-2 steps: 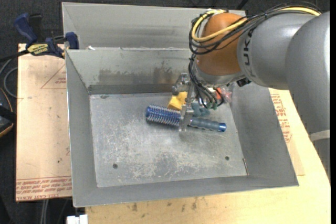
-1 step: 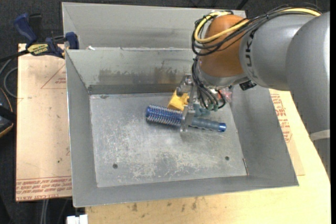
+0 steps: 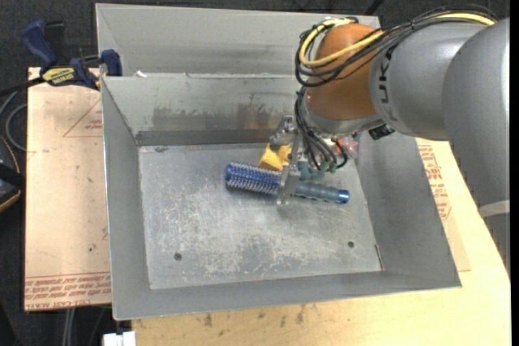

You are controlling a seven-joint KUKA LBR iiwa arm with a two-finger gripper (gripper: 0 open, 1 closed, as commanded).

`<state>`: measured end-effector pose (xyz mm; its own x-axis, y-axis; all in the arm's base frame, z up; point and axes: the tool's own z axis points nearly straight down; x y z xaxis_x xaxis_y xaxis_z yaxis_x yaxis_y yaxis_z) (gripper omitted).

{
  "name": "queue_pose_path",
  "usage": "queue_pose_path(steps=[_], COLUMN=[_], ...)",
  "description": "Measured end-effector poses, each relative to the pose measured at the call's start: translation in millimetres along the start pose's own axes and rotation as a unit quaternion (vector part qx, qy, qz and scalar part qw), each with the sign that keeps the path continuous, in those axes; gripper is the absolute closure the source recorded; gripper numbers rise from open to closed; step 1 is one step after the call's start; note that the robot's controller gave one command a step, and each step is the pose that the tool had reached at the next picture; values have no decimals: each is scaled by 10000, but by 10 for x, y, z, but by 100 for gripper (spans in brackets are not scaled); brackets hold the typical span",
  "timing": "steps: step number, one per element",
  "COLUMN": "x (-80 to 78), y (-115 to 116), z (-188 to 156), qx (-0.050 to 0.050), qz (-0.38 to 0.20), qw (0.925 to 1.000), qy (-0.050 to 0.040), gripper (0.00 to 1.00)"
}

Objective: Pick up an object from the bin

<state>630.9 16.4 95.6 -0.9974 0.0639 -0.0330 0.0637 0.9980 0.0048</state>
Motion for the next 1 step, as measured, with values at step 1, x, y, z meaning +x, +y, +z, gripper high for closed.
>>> queue_pose_path(steps=[1], x=[1], y=[21], z=[-3], qx=[-19], qz=[-209], qw=[9998], qy=[-28], gripper=[0])
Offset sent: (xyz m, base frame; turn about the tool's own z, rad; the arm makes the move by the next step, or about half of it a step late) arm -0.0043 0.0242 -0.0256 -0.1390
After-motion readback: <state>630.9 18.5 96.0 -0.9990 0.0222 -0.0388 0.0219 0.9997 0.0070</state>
